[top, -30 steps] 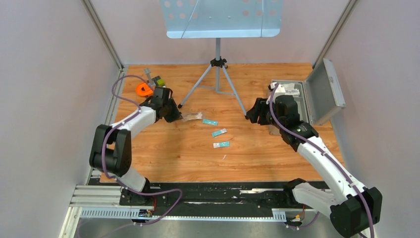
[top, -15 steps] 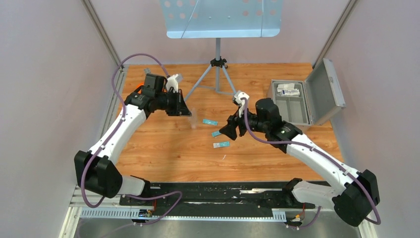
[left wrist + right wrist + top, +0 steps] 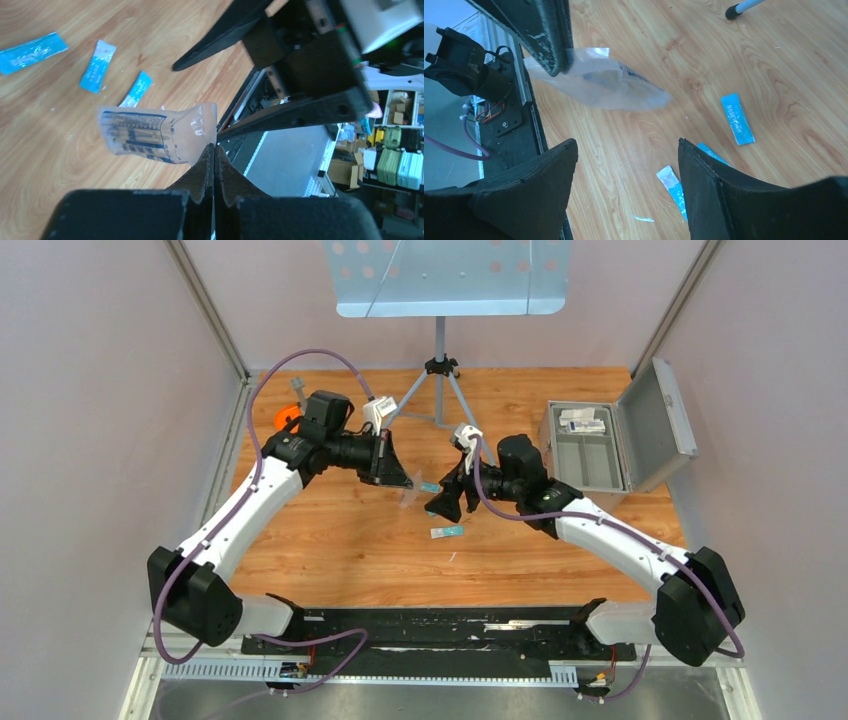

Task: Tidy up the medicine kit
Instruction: Pick up the medical item at the center of the board.

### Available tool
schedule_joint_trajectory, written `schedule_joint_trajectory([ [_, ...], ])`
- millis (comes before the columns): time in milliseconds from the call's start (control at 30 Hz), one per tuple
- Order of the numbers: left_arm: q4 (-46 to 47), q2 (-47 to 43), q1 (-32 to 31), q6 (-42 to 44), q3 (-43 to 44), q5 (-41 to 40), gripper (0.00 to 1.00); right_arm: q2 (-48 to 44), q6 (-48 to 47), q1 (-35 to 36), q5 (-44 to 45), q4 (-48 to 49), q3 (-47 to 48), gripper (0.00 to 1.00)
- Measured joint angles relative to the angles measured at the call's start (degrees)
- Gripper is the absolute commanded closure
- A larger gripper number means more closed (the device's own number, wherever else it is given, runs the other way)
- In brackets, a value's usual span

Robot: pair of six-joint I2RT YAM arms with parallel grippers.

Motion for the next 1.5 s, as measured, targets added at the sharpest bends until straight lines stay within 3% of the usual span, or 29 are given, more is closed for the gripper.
schedule_joint_trajectory([
  [233, 2.38, -0.44, -1.42, -0.66, 0.98, 3.23, 1.0, 3.34, 0.68, 0.0, -3.43, 1.66, 0.0, 0.3],
  [500, 3.39, -1.36, -1.44, -0.87, 1.51, 4.79, 1.0, 3.39, 1.95, 0.0, -5.79, 4.13, 0.0, 0.57],
  [600, 3.63, -1.36, -1.44, -1.11, 1.51, 4.98, 1.0, 3.39, 2.82, 0.0, -6.29, 4.33, 0.0, 0.55],
  [700, 3.98, -1.36, -1.44, -1.18, 1.51, 5.03, 1.0, 3.39, 3.78, 0.0, -6.58, 4.37, 0.0, 0.45],
  [767, 4.0, -1.36, -1.44, -1.25, 1.51, 5.03, 1.0, 3.39, 4.15, 0.0, -6.58, 4.39, 0.0, 0.45],
  [967, 4.22, -1.36, -1.44, -1.38, 1.51, 5.03, 1.0, 2.91, 4.7, 0.0, -5.42, 4.87, 0.0, 0.69],
  [1167, 4.24, -1.36, -1.44, -1.57, 1.51, 4.98, 1.0, 2.78, 5.42, 0.0, -5.09, 5.84, 0.0, 0.87],
  [1400, 4.48, -1.36, -1.44, -1.57, 1.51, 4.96, 1.0, 2.78, 6.49, 0.02, -5.16, 6.58, 0.0, 1.0],
  [1467, 4.66, -1.29, -1.44, -1.57, 1.51, 4.94, 0.84, 2.78, 6.71, 0.07, -5.11, 6.58, 0.0, 1.0],
  [1500, 4.7, -1.2, -1.44, -1.57, 1.51, 4.85, 0.66, 2.78, 6.84, 0.07, -4.83, 6.51, 0.0, 1.0],
])
